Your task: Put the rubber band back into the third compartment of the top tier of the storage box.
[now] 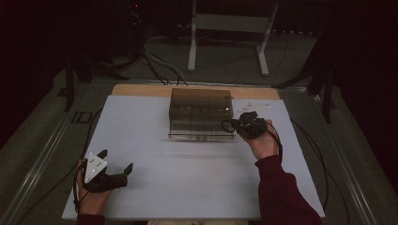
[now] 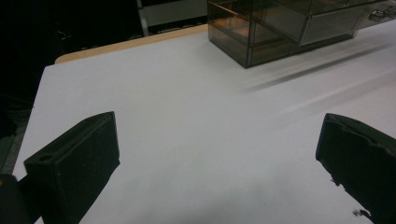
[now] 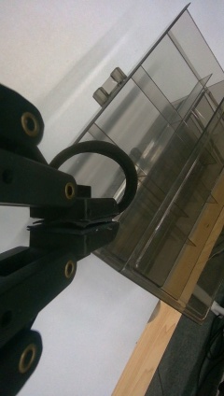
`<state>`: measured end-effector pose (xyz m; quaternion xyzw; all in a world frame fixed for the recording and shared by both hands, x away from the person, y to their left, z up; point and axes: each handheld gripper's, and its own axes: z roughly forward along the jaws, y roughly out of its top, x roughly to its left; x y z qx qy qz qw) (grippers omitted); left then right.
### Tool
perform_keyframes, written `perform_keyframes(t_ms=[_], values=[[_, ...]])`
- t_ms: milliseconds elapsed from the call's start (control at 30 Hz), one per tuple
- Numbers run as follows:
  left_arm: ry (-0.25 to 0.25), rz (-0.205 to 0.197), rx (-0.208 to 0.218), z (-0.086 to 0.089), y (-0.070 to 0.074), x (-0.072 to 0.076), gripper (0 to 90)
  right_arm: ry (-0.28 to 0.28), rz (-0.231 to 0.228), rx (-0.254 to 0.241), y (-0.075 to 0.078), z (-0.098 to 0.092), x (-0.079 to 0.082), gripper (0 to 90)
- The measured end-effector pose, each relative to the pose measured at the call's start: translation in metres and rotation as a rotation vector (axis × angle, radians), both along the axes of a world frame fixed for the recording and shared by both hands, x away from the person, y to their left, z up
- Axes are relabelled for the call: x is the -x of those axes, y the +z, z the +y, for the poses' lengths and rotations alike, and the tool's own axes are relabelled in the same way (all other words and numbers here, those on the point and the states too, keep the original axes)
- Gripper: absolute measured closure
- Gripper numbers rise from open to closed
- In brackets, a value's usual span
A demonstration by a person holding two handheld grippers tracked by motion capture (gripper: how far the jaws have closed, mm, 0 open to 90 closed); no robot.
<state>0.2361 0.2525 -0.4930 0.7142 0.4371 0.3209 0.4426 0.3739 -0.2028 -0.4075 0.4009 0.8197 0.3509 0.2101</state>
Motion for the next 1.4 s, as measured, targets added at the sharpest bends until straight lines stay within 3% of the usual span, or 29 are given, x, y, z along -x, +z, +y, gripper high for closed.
perform_keyframes(t_ms=[900,1400], values=[[0.009,-0.004,-0.007,0.001,-0.001,0.0,0.4,-0.005,0.031,-0.012,-0.011,0.014,-0.015,88.4],[0.01,-0.003,-0.009,0.001,-0.001,0.0,0.4,-0.004,0.041,0.021,-0.018,0.022,-0.019,88.3]])
